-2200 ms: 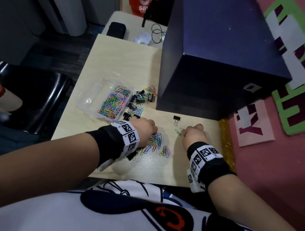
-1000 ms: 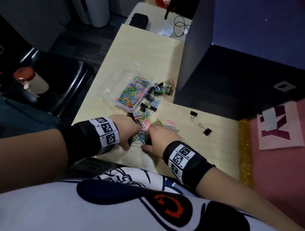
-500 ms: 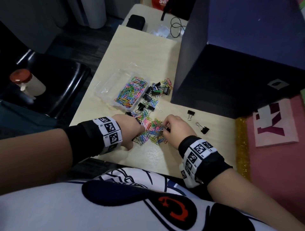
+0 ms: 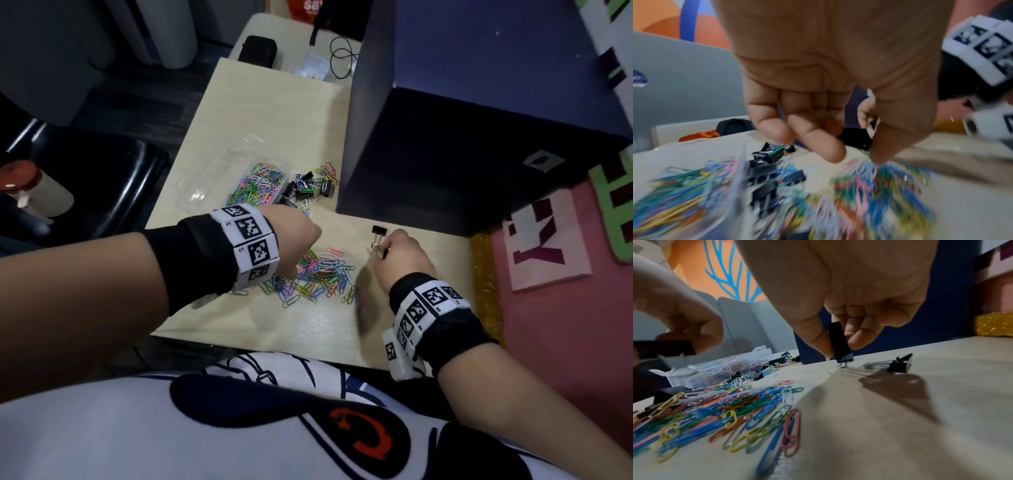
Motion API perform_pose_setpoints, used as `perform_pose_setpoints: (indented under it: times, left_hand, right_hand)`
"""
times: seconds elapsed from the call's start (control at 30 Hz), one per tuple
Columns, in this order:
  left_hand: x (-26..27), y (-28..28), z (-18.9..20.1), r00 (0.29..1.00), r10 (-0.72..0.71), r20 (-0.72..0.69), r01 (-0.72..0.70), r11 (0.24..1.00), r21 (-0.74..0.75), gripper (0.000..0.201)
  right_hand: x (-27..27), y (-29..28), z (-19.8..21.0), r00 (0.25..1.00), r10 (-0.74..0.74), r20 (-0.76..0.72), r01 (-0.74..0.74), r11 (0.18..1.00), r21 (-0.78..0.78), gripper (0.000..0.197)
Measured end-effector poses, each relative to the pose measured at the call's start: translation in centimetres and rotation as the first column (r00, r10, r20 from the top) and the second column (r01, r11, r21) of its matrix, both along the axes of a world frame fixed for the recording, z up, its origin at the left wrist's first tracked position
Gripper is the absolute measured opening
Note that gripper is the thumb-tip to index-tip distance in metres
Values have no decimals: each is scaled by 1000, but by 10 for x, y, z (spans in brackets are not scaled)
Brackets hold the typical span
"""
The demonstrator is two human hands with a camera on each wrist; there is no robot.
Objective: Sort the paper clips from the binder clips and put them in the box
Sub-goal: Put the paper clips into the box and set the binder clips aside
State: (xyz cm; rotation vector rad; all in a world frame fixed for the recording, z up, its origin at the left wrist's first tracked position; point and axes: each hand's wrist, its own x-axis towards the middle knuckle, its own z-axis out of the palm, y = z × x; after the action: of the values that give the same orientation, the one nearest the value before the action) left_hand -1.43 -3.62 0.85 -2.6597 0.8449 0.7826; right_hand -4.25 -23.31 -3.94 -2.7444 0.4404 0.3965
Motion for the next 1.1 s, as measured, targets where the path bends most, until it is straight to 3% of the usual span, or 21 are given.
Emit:
perform_pose_setpoints:
  times: [0.07, 0.17, 0.23, 0.3, 0.4, 0.53, 0.63, 0.77, 0.93, 1.1]
  left_hand:
    - [6, -10, 2, 998, 50, 35, -45, 988, -147, 42]
    - [12, -22, -1, 979, 189, 78, -143, 907, -397, 46]
    - [12, -23, -6, 968, 245, 51, -197, 872, -449, 52]
    - [11, -16, -14, 971, 238, 19, -209, 887, -411, 47]
    - [7, 5, -24, 973, 231, -22, -228, 933, -279, 31]
    - [-2, 34, -22, 982, 188, -7, -188, 981, -37, 22]
    - [-9, 53, -22, 978, 209, -18, -208, 976, 58, 28]
    - [-21, 67, -31, 961, 274, -17, -273, 961, 44, 48]
    - [-27, 72, -41, 958, 278, 68, -276, 960, -41, 33]
    - [-32, 76, -49, 953, 281, 117, -271, 958, -93, 33]
  right_hand:
    - [1, -3, 1, 999, -31, 12, 30, 999, 20, 23]
    - [3, -5, 3, 991, -105, 78, 100, 993, 58, 26]
    - [2, -4, 3, 989, -98, 108, 98, 995, 9, 31]
    - [0, -3, 2, 991, -53, 124, 61, 996, -63, 33]
    - [-3, 5, -3, 985, 30, 167, -23, 999, -43, 29]
    - [-6, 25, -9, 954, 252, 162, -254, 967, -11, 23]
    - [-3, 44, -10, 889, 442, 119, -445, 895, 1, 26]
    - [9, 71, -10, 819, 570, 69, -573, 818, 40, 42]
    - [22, 91, -17, 718, 695, -47, -695, 719, 3, 61]
    - [27, 91, -15, 752, 657, -61, -659, 746, -96, 47]
